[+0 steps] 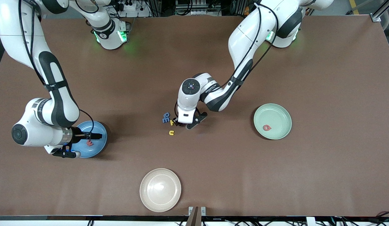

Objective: Sort upper and lower case letters into plates
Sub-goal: 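Grasp the blue M with the left gripper while the right gripper returns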

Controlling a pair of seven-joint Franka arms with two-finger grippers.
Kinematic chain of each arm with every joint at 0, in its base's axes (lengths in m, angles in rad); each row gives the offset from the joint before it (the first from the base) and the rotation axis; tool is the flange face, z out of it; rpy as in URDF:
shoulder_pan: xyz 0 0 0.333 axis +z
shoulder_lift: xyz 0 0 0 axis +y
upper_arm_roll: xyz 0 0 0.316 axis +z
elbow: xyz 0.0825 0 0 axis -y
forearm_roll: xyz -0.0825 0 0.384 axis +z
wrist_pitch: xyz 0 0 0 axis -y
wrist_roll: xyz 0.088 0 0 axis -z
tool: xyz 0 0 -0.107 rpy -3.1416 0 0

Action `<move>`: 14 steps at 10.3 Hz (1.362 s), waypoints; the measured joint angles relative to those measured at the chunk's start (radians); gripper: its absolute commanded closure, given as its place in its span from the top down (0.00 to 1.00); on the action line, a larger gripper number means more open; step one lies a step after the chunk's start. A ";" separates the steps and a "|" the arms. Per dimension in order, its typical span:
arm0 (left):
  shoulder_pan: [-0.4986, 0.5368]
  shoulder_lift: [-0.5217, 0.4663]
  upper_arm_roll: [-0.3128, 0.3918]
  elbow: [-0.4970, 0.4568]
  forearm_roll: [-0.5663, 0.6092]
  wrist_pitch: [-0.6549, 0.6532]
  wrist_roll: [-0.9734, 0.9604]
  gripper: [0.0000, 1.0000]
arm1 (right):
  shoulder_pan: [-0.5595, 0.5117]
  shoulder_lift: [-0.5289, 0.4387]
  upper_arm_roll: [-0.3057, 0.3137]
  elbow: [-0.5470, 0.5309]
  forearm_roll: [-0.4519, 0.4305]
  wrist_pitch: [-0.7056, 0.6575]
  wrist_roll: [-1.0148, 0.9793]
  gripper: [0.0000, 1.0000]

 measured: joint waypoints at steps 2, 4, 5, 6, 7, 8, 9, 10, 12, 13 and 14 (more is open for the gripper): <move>-0.001 0.001 0.001 0.006 0.000 0.003 0.000 0.05 | 0.024 0.000 0.009 0.002 0.000 0.019 0.042 1.00; -0.002 0.001 0.001 0.006 0.000 0.003 0.006 0.02 | 0.066 0.000 0.011 0.003 0.001 0.033 0.088 1.00; -0.002 0.001 0.001 0.008 0.000 -0.002 0.008 0.02 | 0.085 0.000 0.012 0.003 0.001 0.043 0.118 1.00; -0.002 0.001 0.001 0.014 0.000 -0.020 0.014 0.02 | 0.109 0.001 0.013 0.003 0.001 0.060 0.161 1.00; -0.001 0.000 0.001 0.024 0.000 -0.058 0.026 0.02 | 0.146 0.003 0.014 0.001 0.001 0.075 0.219 1.00; 0.002 -0.003 0.000 0.030 0.000 -0.091 0.027 0.02 | 0.181 0.006 0.014 -0.005 0.001 0.086 0.263 1.00; 0.006 -0.005 0.000 0.033 0.000 -0.111 0.028 0.02 | 0.209 0.006 0.015 -0.027 0.001 0.116 0.282 1.00; 0.009 -0.006 -0.001 0.034 0.000 -0.118 0.029 0.02 | 0.230 0.005 0.016 -0.062 0.001 0.171 0.287 1.00; 0.018 -0.012 -0.003 0.040 -0.005 -0.153 0.038 0.03 | 0.295 -0.009 0.017 -0.168 0.001 0.310 0.317 1.00; 0.027 -0.024 -0.006 0.047 -0.027 -0.184 0.065 0.03 | 0.335 -0.023 0.018 -0.201 0.001 0.332 0.354 1.00; 0.041 -0.048 -0.007 0.050 -0.066 -0.226 0.110 0.03 | 0.389 -0.042 0.018 -0.222 0.001 0.336 0.409 1.00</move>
